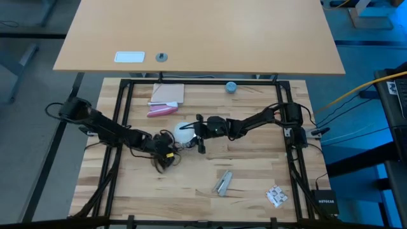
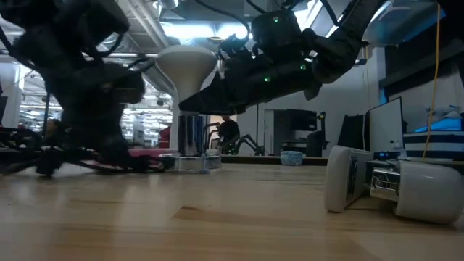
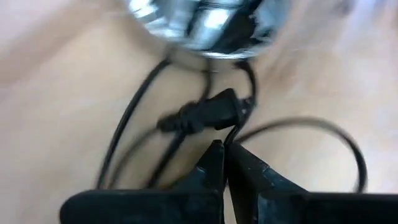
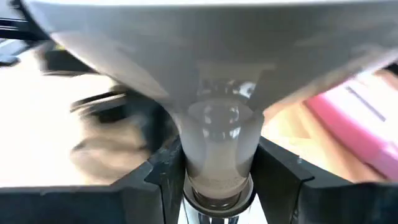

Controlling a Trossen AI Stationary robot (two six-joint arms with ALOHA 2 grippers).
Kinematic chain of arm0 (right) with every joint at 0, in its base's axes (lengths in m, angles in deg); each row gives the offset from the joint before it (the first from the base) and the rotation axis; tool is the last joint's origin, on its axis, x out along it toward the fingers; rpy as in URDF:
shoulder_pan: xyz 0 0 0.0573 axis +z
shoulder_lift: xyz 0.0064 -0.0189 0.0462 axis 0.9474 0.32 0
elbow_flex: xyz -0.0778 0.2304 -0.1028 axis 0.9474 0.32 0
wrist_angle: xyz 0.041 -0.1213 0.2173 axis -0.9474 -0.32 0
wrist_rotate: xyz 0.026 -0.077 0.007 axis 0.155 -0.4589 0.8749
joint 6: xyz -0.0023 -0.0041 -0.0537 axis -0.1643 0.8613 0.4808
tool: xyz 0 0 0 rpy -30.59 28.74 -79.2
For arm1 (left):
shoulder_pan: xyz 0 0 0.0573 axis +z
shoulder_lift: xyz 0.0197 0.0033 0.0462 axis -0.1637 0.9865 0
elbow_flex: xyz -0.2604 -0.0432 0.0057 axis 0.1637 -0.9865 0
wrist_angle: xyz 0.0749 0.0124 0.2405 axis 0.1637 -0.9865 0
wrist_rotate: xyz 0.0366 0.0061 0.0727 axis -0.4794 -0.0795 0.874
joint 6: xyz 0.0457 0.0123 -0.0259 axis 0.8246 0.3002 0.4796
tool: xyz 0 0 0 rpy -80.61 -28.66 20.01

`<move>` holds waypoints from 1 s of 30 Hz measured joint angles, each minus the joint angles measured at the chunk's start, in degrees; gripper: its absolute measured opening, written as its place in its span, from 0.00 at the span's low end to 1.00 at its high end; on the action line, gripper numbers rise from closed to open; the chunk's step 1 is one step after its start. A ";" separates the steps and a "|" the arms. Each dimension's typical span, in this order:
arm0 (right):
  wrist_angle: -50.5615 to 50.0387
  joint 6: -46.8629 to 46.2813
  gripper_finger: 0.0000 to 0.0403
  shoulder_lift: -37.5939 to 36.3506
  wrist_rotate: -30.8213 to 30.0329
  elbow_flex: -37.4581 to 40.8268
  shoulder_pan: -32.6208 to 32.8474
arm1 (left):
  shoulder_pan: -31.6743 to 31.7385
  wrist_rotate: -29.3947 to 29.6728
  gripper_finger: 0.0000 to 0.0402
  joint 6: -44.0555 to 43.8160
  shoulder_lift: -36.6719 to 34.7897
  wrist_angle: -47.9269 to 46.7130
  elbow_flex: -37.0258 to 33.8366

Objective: Screw lightbulb
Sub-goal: Remove the lightbulb from the lamp

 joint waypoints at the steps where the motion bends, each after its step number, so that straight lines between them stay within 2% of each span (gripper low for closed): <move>1: -0.05 0.01 0.40 0.00 1.09 0.01 0.01 | -0.08 0.98 0.00 0.01 -1.56 -2.75 0.00; 6: -0.36 0.10 0.40 0.08 6.28 0.11 0.17 | 0.22 9.06 0.00 -0.40 -7.36 -12.46 -0.13; 13: 1.02 0.21 0.40 0.24 10.04 0.16 0.16 | 2.50 20.24 0.00 0.66 -7.71 -11.18 -0.13; 16: 2.69 0.87 0.40 0.35 10.53 0.24 0.11 | 4.42 22.84 0.00 3.43 -6.44 -7.24 -0.13; 22: 4.80 2.06 0.40 0.39 10.91 0.33 0.17 | 8.25 23.58 0.00 11.51 -1.07 4.80 -0.13; 30: 5.24 2.91 0.40 0.42 12.38 0.65 0.03 | 10.92 23.21 0.00 14.01 8.15 17.76 -0.20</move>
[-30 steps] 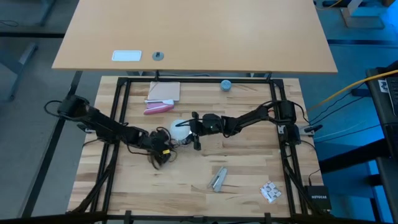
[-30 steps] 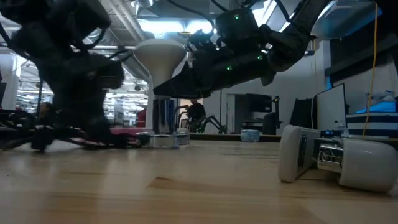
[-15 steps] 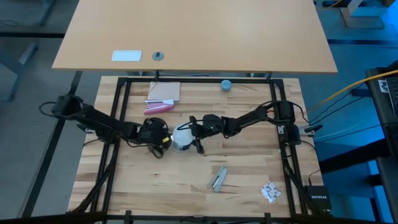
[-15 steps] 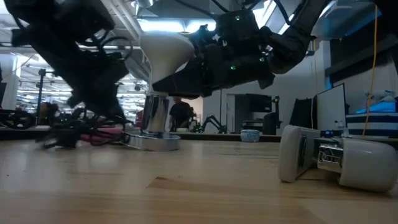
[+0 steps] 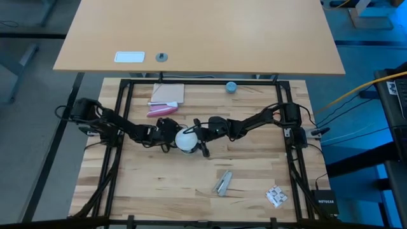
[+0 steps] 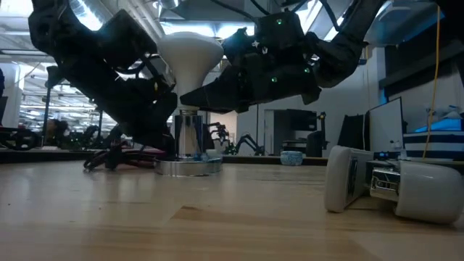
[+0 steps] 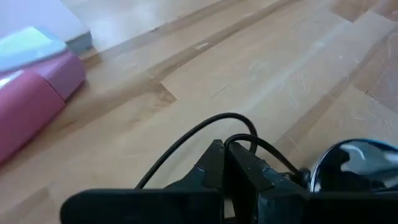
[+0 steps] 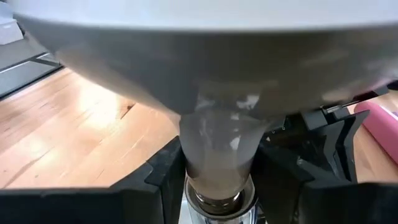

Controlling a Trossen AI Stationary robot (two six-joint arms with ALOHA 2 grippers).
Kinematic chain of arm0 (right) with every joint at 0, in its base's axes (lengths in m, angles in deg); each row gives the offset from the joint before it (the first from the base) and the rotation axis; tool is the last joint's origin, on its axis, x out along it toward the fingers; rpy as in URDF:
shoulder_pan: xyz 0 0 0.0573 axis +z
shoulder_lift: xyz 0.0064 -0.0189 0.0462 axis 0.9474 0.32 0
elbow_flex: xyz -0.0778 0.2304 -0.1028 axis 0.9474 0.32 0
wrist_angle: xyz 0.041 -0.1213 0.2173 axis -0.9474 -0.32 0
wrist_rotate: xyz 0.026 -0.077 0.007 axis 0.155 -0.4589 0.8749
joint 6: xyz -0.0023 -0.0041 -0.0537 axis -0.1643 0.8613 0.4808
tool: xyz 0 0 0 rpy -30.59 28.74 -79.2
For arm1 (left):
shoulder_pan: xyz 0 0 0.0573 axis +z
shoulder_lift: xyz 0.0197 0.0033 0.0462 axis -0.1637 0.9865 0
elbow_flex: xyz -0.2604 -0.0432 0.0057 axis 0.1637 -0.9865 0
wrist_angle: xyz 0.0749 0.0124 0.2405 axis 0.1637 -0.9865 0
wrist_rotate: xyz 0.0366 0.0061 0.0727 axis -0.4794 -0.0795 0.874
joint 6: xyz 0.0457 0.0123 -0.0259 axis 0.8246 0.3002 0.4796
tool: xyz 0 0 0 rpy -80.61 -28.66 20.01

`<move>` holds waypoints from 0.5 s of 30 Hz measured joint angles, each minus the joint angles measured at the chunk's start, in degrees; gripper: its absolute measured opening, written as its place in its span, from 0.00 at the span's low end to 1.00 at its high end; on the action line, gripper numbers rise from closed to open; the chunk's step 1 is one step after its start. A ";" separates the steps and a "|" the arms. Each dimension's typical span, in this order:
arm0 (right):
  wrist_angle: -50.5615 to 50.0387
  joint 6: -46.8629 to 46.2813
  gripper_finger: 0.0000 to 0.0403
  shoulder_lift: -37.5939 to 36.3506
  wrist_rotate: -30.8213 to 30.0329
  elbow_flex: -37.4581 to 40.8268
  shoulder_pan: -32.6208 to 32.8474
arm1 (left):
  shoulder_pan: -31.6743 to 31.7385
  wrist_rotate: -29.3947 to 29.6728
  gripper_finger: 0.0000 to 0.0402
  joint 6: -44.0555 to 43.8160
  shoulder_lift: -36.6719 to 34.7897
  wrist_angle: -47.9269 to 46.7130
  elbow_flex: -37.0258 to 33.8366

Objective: Screw lightbulb
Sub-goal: Remove the lightbulb from the lamp

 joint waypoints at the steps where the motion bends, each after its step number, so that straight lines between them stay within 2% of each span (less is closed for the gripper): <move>1: -0.24 0.12 0.40 0.00 -0.01 0.01 -0.01 | 0.11 -0.07 0.00 -0.23 0.51 0.54 -0.04; 6: -0.40 0.95 0.40 -0.04 -0.07 -0.11 0.01 | 0.20 0.98 0.01 1.77 -0.87 -0.27 -0.04; 15: 1.24 3.72 0.40 -0.04 -1.49 -0.58 0.30 | 0.35 4.50 0.01 22.97 -11.16 -2.17 0.24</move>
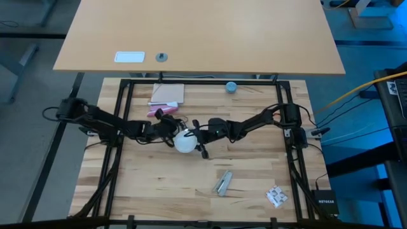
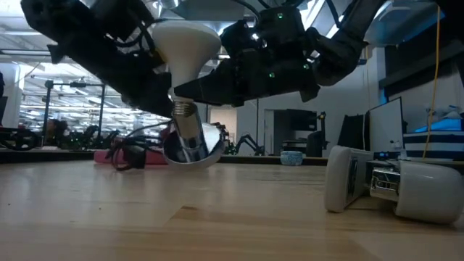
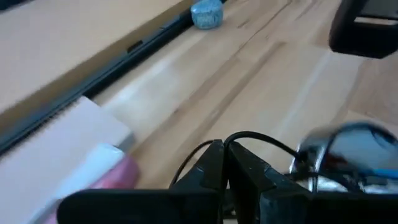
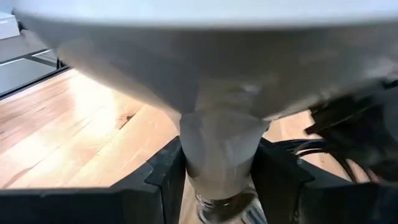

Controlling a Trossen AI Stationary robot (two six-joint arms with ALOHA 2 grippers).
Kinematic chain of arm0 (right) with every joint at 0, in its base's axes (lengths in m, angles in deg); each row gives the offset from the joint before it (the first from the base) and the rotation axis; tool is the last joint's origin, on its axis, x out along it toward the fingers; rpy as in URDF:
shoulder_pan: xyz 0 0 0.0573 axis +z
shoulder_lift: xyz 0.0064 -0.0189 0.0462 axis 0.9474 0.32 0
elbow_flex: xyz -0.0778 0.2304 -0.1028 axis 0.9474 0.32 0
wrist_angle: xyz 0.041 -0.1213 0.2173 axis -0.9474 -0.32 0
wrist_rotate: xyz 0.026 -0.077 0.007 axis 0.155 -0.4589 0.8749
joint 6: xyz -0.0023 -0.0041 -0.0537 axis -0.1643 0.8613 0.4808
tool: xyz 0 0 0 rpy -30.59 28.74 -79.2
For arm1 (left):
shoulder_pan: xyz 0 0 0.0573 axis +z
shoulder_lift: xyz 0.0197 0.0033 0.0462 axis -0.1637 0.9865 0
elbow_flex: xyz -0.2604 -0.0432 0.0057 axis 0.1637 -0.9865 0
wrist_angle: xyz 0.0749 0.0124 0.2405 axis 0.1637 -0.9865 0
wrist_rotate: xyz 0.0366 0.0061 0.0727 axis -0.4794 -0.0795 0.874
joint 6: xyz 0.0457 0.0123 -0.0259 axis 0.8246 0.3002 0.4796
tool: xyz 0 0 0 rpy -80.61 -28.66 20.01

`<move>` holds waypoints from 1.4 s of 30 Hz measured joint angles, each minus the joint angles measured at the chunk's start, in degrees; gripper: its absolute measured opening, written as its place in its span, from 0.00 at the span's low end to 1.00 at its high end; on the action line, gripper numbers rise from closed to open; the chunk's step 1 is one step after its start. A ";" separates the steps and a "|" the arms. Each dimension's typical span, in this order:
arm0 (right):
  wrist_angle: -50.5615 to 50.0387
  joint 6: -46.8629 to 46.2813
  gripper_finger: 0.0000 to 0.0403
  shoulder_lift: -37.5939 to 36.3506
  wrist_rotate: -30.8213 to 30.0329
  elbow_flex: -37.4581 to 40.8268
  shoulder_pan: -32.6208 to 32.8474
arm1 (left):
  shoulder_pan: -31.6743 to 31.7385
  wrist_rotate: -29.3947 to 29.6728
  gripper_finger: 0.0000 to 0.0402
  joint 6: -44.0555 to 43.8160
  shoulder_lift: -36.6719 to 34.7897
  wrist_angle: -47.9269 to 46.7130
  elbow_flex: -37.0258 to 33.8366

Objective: Screw lightbulb
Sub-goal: Remove the lightbulb from the lamp

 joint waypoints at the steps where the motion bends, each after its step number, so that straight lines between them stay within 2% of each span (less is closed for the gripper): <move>1: 0.08 0.02 0.40 0.00 -0.34 0.00 0.00 | -0.16 0.02 0.02 1.18 -1.08 -1.00 0.00; 7: 0.28 0.94 0.40 0.00 -3.03 0.02 -0.07 | -0.53 -0.50 0.05 0.65 -6.23 -11.92 -0.02; 13: 3.95 2.67 0.40 0.00 -3.18 0.04 -0.13 | -0.56 -3.02 0.03 -9.66 -7.50 -24.16 -0.06; 17: 5.90 3.57 0.40 -0.02 -7.49 0.04 -0.37 | -0.60 -5.81 0.01 -14.81 -7.37 -28.59 -0.07; 23: 5.71 3.96 0.40 -0.11 -14.43 0.06 -1.93 | -0.59 -6.82 0.06 -18.30 -7.37 -31.04 -0.07; 31: 2.95 3.87 0.40 -2.04 -14.67 0.13 -6.91 | -0.62 -10.00 0.17 -18.09 -7.37 -31.80 -0.07; 37: -4.90 5.51 0.40 -5.76 -14.70 0.13 -11.29 | -0.60 -10.08 0.27 -18.10 -7.37 -31.56 -0.07; 42: -13.41 6.30 0.40 -5.81 -14.67 0.13 -13.60 | -0.60 -10.08 0.30 -20.26 -7.37 -30.74 -0.07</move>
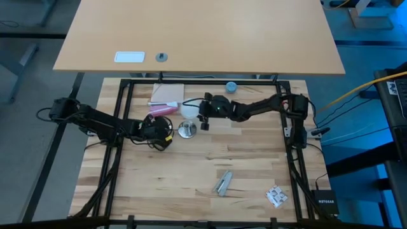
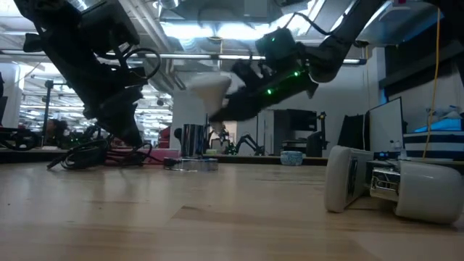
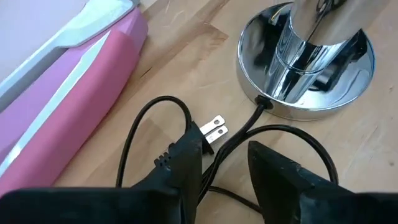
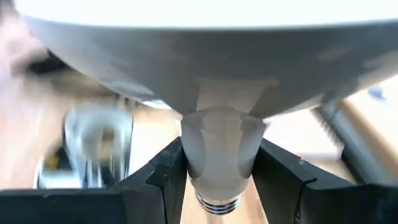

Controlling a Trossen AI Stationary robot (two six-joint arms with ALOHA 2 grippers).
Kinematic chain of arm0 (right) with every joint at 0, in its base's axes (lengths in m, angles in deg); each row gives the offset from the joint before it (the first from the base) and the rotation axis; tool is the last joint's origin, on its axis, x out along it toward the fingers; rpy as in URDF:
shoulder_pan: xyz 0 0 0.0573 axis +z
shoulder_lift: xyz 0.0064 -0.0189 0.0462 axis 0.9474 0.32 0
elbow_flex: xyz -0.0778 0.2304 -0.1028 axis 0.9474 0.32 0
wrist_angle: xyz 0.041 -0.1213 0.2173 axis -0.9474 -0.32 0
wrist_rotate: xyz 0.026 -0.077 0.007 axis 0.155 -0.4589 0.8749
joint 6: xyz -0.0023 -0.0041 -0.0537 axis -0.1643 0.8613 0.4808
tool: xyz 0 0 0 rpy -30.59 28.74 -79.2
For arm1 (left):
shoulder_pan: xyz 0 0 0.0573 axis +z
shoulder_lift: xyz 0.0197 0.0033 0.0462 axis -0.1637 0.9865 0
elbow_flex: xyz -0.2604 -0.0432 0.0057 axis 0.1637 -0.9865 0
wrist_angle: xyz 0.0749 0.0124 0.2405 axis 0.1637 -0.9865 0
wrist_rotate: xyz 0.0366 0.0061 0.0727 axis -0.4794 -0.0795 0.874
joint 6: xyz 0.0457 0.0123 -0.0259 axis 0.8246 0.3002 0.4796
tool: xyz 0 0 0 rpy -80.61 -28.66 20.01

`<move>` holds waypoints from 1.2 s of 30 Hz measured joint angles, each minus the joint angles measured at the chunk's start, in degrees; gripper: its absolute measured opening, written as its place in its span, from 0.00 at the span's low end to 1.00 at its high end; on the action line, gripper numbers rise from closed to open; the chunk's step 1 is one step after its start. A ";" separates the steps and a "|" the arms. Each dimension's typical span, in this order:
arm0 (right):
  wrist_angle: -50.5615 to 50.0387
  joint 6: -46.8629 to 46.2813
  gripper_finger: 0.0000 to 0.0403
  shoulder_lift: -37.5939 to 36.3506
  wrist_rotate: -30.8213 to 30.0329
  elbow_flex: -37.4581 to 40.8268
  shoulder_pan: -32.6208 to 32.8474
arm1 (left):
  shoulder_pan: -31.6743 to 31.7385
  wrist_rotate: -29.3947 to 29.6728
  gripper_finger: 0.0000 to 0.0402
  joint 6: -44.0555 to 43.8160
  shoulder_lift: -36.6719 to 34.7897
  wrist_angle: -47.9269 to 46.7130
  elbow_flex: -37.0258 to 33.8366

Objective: Screw lightbulb
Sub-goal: Remove the lightbulb from the lamp

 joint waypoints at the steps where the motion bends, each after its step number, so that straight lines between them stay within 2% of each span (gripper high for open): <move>1: -2.66 -0.01 0.40 0.00 -0.03 0.00 -0.27 | 0.00 0.00 0.30 -0.63 0.00 0.00 0.00; 4: -8.61 0.02 0.40 0.00 -1.20 0.00 -0.27 | 0.00 0.02 0.31 -1.03 0.00 0.04 0.00; 10: -14.41 0.45 0.40 0.00 -4.25 0.00 -0.12 | 0.00 0.02 0.31 -1.19 0.00 0.35 0.00; 30: -16.31 -1.30 0.41 0.00 -4.52 0.00 -0.10 | -0.02 0.02 0.31 -1.43 0.00 1.03 0.00; 36: -19.60 -2.61 0.52 0.42 -5.01 0.00 -0.10 | -0.02 0.02 0.31 -1.43 0.00 1.03 0.00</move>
